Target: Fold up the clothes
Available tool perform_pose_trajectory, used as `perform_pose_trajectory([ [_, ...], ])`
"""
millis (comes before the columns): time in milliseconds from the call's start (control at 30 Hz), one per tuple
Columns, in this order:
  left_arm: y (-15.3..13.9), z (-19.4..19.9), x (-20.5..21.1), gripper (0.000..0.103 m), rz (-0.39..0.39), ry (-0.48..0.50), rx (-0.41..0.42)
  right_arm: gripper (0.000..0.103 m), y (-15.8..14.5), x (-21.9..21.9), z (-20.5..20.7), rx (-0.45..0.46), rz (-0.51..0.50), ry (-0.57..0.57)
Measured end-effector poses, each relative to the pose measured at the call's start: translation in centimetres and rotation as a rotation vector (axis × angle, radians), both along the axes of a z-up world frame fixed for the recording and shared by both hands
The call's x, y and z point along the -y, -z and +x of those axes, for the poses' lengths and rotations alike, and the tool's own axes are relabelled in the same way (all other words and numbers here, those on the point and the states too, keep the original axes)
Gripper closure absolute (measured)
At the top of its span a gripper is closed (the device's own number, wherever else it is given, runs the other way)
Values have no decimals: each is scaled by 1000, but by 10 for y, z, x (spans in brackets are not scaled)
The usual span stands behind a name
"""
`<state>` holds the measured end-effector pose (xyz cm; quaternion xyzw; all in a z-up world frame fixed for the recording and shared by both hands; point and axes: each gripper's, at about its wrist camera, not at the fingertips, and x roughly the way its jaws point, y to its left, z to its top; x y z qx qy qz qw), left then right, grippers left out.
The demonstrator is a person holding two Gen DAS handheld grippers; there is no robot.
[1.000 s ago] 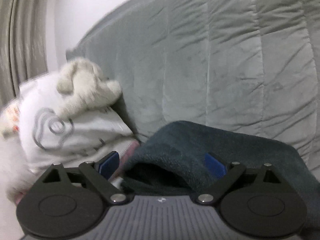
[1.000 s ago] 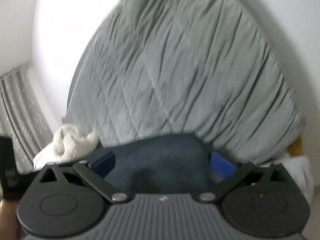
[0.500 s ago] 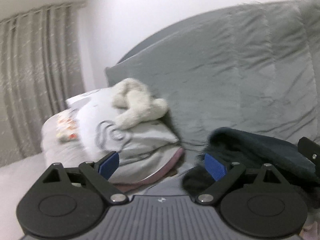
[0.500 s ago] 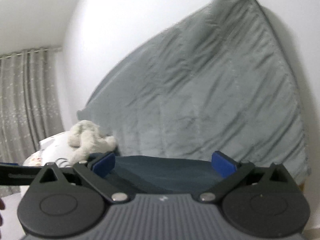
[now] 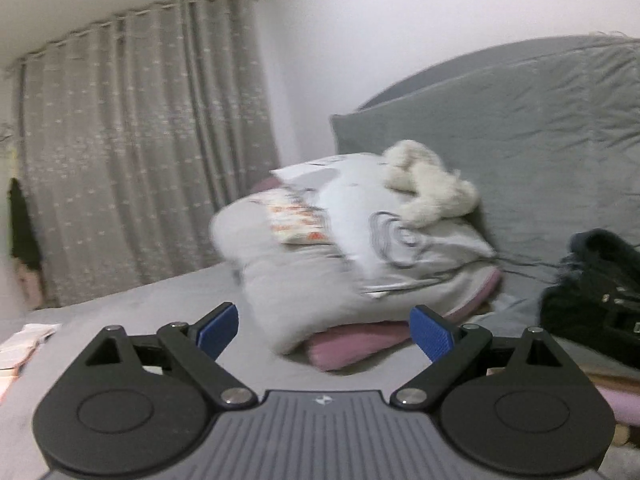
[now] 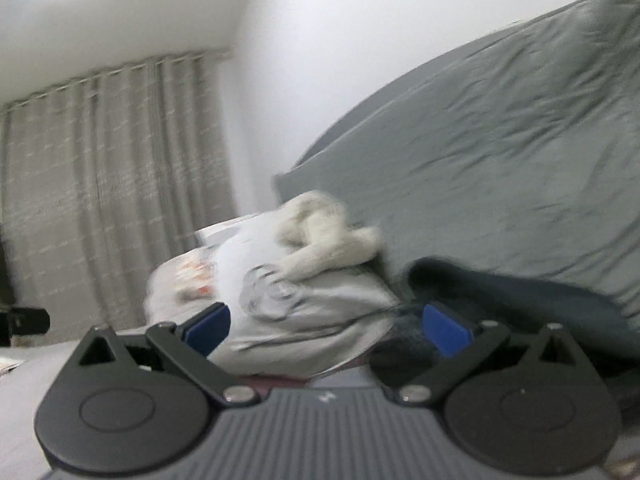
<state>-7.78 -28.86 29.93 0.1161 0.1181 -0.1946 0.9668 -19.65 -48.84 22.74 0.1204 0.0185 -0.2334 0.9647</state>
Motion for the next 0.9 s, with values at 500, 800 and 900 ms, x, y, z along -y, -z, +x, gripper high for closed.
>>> perform_pose_trajectory([
  [500, 22, 10, -188, 10, -42, -238, -62, 0, -1, -173, 84, -58, 58, -457],
  [800, 79, 8, -272, 10, -73, -344, -161, 0, 36, -282, 98, -180, 95, -657],
  [900, 111, 7, -291, 10, -86, -356, -202, 0, 56, -306, 99, -241, 102, -688],
])
